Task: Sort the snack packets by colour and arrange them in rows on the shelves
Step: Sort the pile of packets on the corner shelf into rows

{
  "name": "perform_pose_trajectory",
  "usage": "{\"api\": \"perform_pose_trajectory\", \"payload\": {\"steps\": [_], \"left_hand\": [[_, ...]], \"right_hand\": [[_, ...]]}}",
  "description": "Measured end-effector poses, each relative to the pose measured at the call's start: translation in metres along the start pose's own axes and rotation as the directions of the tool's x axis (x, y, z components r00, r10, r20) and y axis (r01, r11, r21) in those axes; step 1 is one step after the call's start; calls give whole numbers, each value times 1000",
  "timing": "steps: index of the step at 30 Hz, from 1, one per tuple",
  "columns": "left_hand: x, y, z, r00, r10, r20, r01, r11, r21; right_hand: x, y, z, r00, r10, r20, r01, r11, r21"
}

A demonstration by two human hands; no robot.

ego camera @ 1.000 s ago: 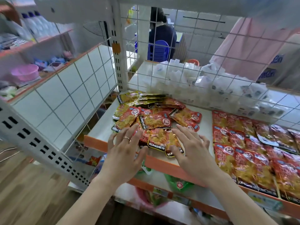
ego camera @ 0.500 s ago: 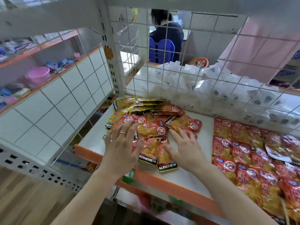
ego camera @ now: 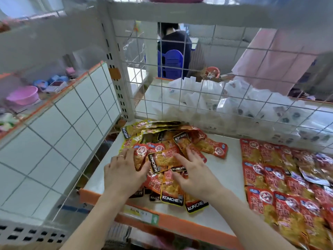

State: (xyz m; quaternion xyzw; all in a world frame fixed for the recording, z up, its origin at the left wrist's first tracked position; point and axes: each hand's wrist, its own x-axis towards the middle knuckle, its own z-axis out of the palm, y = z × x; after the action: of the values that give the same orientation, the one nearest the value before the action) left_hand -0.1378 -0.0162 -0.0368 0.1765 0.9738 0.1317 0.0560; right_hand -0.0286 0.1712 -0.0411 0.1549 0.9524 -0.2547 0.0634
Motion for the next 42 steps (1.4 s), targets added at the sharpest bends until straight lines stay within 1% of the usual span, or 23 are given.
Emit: {"api": "perform_pose_trajectory", "payload": {"steps": [2,4,6,8,11,13,16,19,22,26,29,32,35,38,39,42], "left_hand": [[7,-3,-6,1000,3,-5,-3,998,-60],[15,-8,-13,999,-8,-34,3,988,-155],[25,-12,-18,999,-46,-28,39,977,-208],[34,-14,-21,998,-55,-20,50,978,-201],[44,-14,-21,998,-68,-8,65,983,-171],[49,-15,-21,996,-87,14,88,981,-174],[50,-20,-21,987,-141,78,152,975,-162],[45,-25,-22,979,-150,135,167,978,-124],[36,-29,-25,975,-126,183,152,979,-135],[26,-35,-26,972,-104,209,133,982,-134],[22,-36,-23,969,-73,238,115,979,-167],[20,-34,-22,974,-61,219,111,969,-219],[20,-34,-24,976,-71,207,133,943,-306],[18,-38,-26,975,-101,197,171,909,-381],[17,-39,-26,975,-103,195,176,898,-404],[16,-43,-26,977,-93,193,178,852,-493]], "right_hand": [[3,-4,-7,1000,16,-11,-16,1000,-25],[9,-7,-18,993,11,-114,-15,999,-40],[17,-11,-29,976,23,-216,-24,1000,-4],[27,-15,-38,960,36,-278,-39,999,-4],[46,-24,-48,949,8,-315,-15,1000,-20],[62,-32,-53,953,-44,-298,26,998,-63],[91,-43,-57,969,-101,-227,70,988,-141],[120,-49,-57,984,-94,-151,59,973,-221],[136,-51,-55,996,-63,-70,41,958,-282],[142,-49,-47,992,-106,-67,76,932,-354],[142,-52,-41,992,-114,-46,83,900,-428],[140,-55,-37,986,-150,-77,91,858,-506],[140,-52,-35,976,-181,-119,96,854,-512],[137,-54,-37,983,-167,-71,109,858,-502],[136,-55,-38,982,-174,-75,113,856,-504],[137,-55,-38,961,-245,-124,148,843,-518]]}}
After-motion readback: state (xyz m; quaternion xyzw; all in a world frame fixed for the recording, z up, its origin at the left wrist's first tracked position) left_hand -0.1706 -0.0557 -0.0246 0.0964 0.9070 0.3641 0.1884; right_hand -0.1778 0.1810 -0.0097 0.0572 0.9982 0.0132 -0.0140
